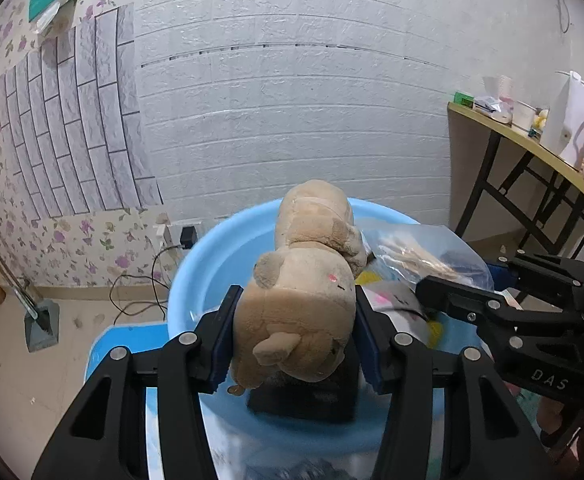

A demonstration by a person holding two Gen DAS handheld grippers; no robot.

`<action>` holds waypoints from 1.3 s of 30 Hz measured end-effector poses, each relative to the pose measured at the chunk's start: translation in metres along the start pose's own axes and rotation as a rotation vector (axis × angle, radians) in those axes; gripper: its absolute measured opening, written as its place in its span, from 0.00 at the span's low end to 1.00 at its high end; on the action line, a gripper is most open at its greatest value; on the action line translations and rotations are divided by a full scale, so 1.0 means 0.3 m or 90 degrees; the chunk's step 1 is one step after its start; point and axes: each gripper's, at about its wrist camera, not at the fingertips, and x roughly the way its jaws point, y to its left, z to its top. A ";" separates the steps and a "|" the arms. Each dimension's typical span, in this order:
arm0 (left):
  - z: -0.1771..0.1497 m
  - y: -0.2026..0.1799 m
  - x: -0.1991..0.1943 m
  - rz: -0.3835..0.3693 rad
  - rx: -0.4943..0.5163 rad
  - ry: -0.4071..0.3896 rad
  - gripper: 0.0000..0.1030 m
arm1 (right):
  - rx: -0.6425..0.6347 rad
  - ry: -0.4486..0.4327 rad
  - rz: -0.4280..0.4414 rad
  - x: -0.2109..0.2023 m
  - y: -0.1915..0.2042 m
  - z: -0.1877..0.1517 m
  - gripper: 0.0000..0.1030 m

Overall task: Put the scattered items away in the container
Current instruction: 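Release the tan bear with left tool while right tool releases the swab bag into basin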

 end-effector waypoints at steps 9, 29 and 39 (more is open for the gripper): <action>0.048 0.064 0.128 0.003 -0.006 0.024 0.50 | 0.001 0.006 0.005 0.110 -0.042 0.047 0.30; 0.014 0.173 0.185 0.024 -0.057 0.031 0.78 | 0.025 0.061 0.002 0.228 -0.067 0.020 0.36; 0.002 0.147 0.125 0.014 -0.055 0.030 0.78 | 0.029 0.069 0.001 0.217 -0.060 0.026 0.37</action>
